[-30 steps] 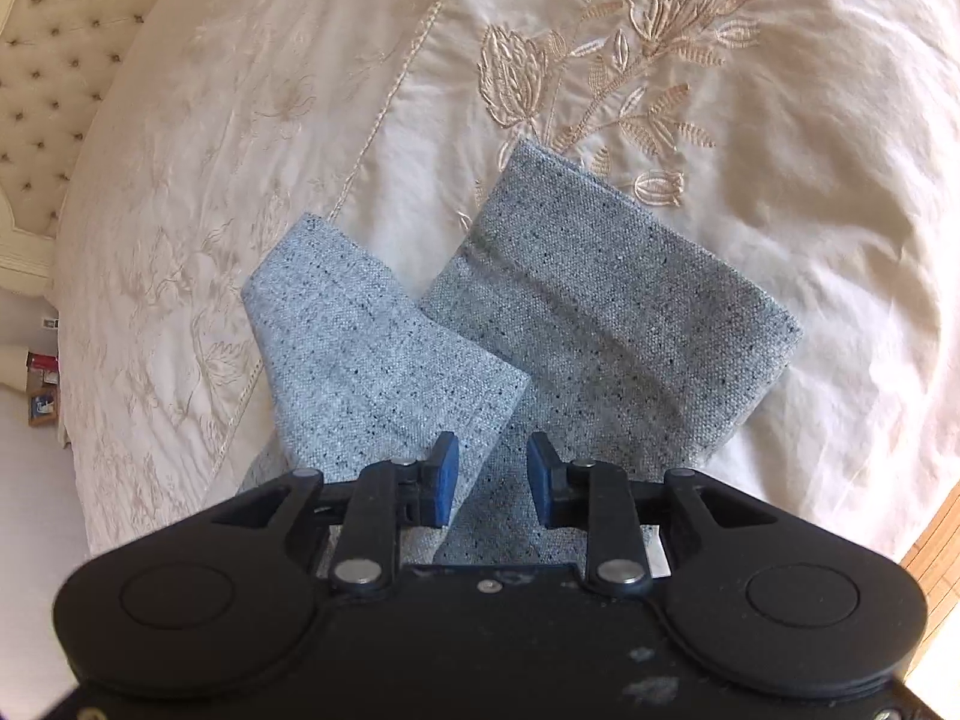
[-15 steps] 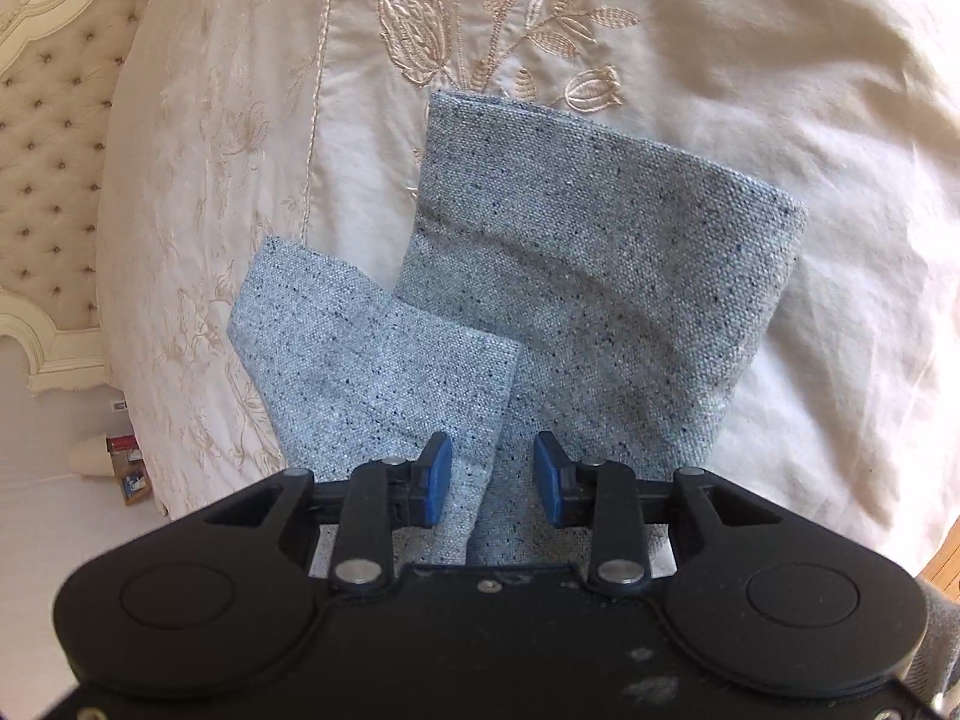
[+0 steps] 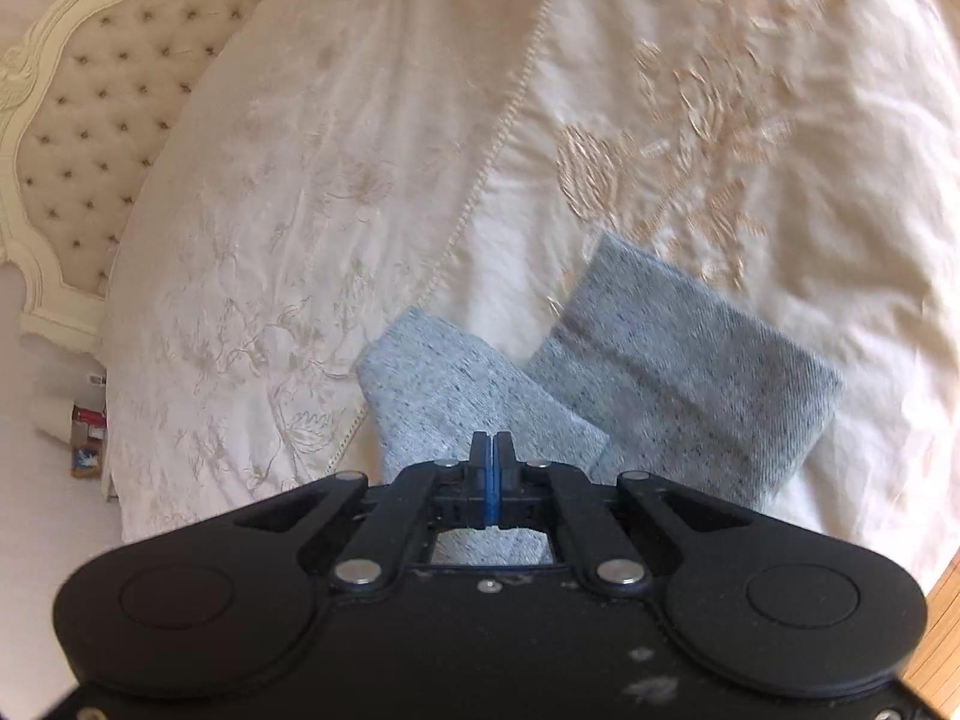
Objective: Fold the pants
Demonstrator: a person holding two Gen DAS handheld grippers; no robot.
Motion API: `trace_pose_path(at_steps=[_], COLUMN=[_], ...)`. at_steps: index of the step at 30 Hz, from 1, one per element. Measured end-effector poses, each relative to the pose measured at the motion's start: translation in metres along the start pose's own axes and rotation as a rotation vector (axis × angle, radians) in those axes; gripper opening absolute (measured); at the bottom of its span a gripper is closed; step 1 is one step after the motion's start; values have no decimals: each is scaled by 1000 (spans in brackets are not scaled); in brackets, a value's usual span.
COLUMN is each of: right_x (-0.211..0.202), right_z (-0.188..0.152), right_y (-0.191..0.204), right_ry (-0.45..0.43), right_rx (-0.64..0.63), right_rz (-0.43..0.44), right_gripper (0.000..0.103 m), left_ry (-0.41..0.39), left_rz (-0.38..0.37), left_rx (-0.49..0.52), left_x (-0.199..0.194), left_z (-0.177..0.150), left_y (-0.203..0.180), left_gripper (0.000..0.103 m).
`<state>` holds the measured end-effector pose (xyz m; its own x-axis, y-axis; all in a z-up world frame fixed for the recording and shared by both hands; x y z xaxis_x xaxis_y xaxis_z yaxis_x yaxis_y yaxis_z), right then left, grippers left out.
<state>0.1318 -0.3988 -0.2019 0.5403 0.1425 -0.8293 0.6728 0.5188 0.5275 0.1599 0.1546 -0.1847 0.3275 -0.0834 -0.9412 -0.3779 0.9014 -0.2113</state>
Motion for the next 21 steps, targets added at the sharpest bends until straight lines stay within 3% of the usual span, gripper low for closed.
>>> trace_pose_path(at_steps=[2, 5, 9, 15, 21], right_x=[-6, -2, 10, 15, 36], right_z=[9, 15, -6, -54, -69], right_y=[12, 5, -25, -42, -47], right_ry=[16, 58, 132, 197, 204], right_rx=[-25, 57, 129, 111, 204], right_rz=[-21, -8, -62, -10, 77], right_gripper=[6, 32, 33, 34, 35], left_ry=[-32, -60, -51, -46, -39], left_rz=[-15, -34, -52, -46, -26], left_rx=[51, 89, 66, 54, 67], left_x=[-11, -19, -17, -11, -11], left_z=[10, 22, 24, 25, 23], left_y=[-10, -20, -20, -17, -15], left_gripper=[6, 6, 6, 6, 6])
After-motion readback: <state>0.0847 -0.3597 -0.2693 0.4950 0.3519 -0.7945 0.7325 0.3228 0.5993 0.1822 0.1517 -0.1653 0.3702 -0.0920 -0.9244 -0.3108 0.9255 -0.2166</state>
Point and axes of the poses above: each gripper's, at about its wrist camera, not at the fingertips, and x roughly the way its jaws point, y to its left, z to its top, the point moved 8 cm from there along x, roughly the way its jaws point, and after that the axes turned 6 degrees about y, right-handed, at the moved point
